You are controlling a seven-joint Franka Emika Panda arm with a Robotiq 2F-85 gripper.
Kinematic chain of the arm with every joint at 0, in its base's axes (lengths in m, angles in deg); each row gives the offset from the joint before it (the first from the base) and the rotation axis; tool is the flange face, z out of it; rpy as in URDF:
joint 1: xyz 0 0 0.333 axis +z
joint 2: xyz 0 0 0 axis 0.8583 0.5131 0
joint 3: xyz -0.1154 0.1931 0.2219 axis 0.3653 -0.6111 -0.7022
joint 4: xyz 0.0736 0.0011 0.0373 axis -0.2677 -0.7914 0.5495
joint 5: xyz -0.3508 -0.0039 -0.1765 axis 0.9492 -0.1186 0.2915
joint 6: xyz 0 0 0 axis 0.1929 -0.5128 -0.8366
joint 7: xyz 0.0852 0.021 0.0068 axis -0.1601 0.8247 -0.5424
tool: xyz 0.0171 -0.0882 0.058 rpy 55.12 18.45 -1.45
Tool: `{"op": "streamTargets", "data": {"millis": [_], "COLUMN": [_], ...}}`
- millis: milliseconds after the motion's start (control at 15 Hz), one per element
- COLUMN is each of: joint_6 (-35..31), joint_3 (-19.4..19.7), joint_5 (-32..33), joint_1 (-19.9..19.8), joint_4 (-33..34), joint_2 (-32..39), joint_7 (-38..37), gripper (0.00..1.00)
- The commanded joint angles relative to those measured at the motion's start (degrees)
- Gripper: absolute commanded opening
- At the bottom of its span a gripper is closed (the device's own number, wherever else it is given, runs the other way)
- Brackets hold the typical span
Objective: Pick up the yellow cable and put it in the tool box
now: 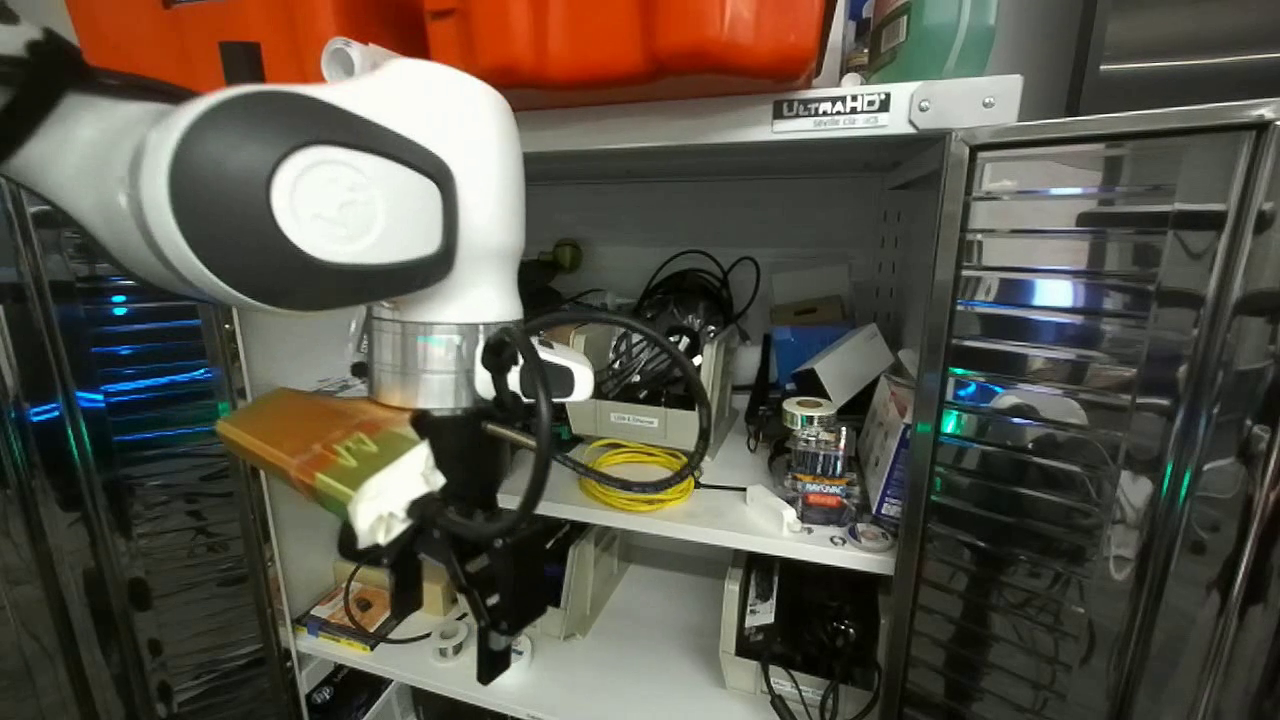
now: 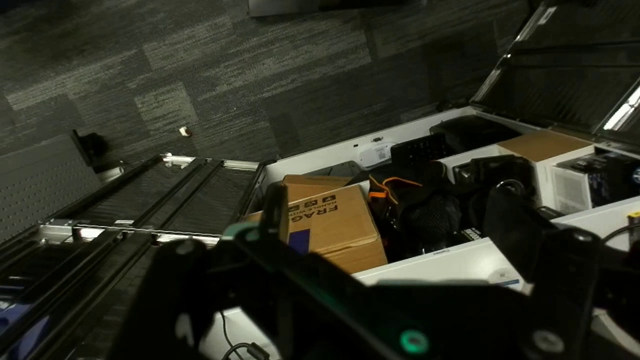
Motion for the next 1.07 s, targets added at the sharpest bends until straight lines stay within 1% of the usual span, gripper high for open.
{"op": "streamTargets", "data": {"millis": [0,67,200,267,467,600,733,1000], "joint_6": [-8.8,-12.1,-16.8,-20.3,-26.1,-28.0,-29.0,-28.9], "joint_3": [0.9,1.2,1.7,2.0,2.2,1.9,1.7,1.2], "joint_5": [-0.1,-0.8,-2.6,-4.4,-8.9,-10.3,-10.3,-10.0], "joint_1": [-1.1,-1.1,-1.0,-0.9,-1.0,-1.1,-1.0,-0.5], "joint_4": [4.7,5.6,7.8,8.9,13.6,17.1,20.8,27.7], "joint_2": [8.8,10.8,14.6,16.5,21.8,24.6,26.8,31.0], "joint_7": [-1.6,-1.6,-1.6,-1.1,-1.4,-2.1,-3.7,-7.3], "gripper": [1.0,1.0,1.0,1.0,1.0,1.0,1.0,1.0]}}
